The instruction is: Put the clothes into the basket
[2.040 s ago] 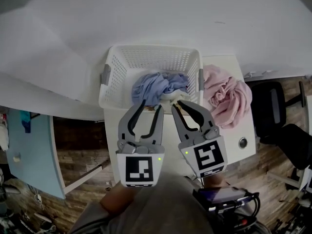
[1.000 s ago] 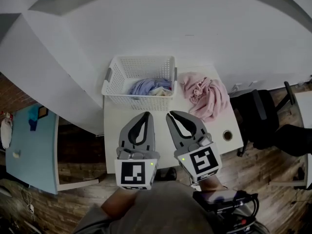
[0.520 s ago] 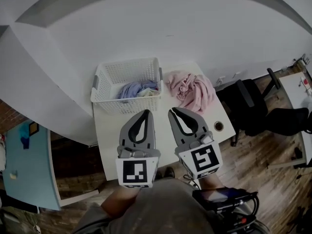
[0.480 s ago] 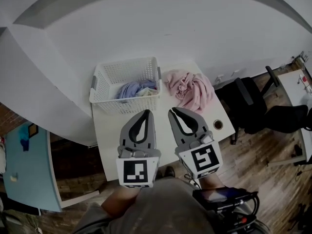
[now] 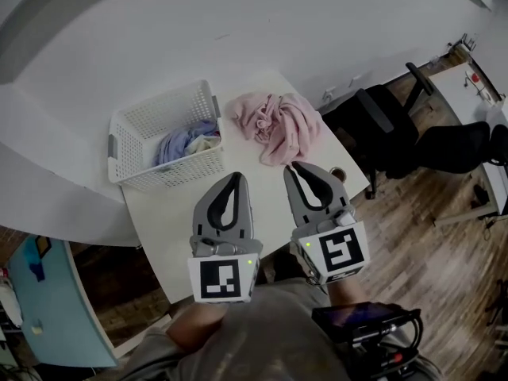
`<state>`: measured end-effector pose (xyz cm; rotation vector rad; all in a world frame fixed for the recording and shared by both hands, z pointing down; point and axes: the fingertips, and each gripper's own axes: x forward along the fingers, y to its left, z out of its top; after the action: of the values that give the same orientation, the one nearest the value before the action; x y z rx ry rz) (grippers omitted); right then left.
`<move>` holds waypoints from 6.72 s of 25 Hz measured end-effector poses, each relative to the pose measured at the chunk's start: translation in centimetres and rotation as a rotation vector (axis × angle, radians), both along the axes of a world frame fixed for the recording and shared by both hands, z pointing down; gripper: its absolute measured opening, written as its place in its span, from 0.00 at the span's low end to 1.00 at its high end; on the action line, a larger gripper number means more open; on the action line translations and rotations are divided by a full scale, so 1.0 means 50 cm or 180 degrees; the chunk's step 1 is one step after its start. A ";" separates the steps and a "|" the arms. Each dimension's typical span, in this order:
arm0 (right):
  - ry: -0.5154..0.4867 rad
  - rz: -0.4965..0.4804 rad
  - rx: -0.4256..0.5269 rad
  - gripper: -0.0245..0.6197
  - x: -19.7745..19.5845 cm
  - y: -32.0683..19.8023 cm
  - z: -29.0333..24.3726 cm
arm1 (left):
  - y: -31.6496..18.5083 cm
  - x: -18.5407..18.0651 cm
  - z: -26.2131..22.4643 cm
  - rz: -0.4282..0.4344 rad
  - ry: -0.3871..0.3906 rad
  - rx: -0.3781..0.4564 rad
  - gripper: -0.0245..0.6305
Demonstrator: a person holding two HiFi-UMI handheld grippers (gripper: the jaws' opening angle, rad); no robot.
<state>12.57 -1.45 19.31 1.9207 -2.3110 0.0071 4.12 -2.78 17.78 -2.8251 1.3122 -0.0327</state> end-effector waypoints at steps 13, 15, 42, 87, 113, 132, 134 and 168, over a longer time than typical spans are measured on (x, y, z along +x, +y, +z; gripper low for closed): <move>-0.0113 0.0109 -0.0383 0.44 0.218 -0.176 0.204 | -0.180 0.240 0.178 0.0165 -0.0046 -0.0420 0.05; -0.0159 0.0080 -0.0497 0.51 0.237 -0.209 0.245 | -0.213 0.259 0.214 0.0128 -0.0066 -0.0507 0.05; -0.0199 -0.0054 -0.1135 0.11 0.267 -0.373 0.487 | -0.368 0.241 0.402 -0.0303 -0.0264 -0.1047 0.05; 0.0016 0.0080 -0.1161 0.82 0.279 -0.090 0.535 | -0.198 0.241 0.488 0.0468 -0.0436 -0.1070 0.48; 0.0107 0.0042 -0.1544 0.79 0.299 -0.168 0.614 | -0.283 0.295 0.577 0.0961 -0.0049 -0.1684 0.33; -0.0034 0.0311 -0.1106 0.38 0.348 -0.194 0.562 | -0.274 0.341 0.544 0.0790 -0.0071 -0.1597 0.13; -0.0033 0.0305 -0.1062 0.38 0.363 -0.195 0.556 | -0.273 0.356 0.540 0.0779 -0.0079 -0.1573 0.12; 0.0076 -0.0898 0.0254 0.38 0.251 -0.265 0.270 | -0.225 0.234 0.242 -0.0508 0.0068 -0.0249 0.13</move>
<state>25.15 -14.69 32.81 1.5993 -2.5797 -0.1378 15.83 -14.02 29.90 -2.7832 1.5718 -0.0586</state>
